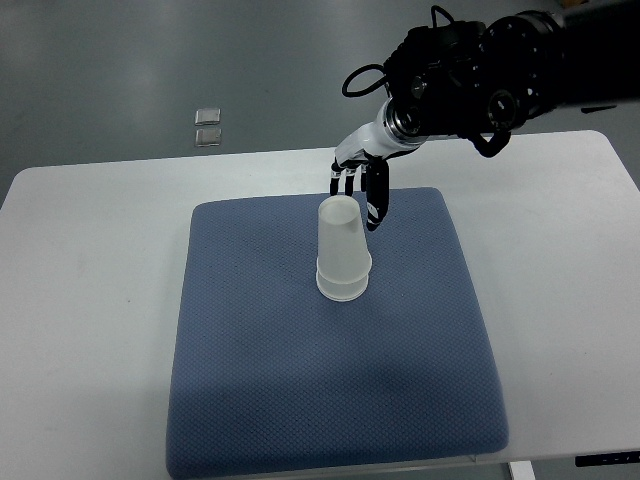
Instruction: Stack paper cups
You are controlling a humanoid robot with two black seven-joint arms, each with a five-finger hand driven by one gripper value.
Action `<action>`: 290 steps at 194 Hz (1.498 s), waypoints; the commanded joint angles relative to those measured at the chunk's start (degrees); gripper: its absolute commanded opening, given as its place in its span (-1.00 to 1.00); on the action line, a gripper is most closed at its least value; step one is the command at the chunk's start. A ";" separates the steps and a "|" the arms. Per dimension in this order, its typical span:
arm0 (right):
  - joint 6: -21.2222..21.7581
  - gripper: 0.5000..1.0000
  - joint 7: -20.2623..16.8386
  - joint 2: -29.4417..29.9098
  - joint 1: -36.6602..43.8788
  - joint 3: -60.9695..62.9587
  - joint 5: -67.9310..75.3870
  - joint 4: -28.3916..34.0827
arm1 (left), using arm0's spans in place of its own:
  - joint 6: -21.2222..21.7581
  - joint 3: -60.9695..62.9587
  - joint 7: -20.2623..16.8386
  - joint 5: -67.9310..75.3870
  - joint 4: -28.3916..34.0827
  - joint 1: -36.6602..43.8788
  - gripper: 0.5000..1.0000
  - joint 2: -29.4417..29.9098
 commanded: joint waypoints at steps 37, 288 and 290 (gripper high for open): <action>-0.05 0.44 0.09 0.00 0.44 0.18 0.29 -0.18 | 0.01 0.07 0.00 0.00 -0.01 -0.01 1.00 0.00; -15.26 0.65 11.08 -12.30 -64.77 97.91 20.77 -29.44 | 0.01 -0.11 0.00 -0.08 0.07 0.08 1.00 0.00; -14.82 0.65 11.42 -11.96 -65.47 98.09 20.77 -29.71 | 0.01 -0.11 0.00 -0.08 0.16 0.08 1.00 0.00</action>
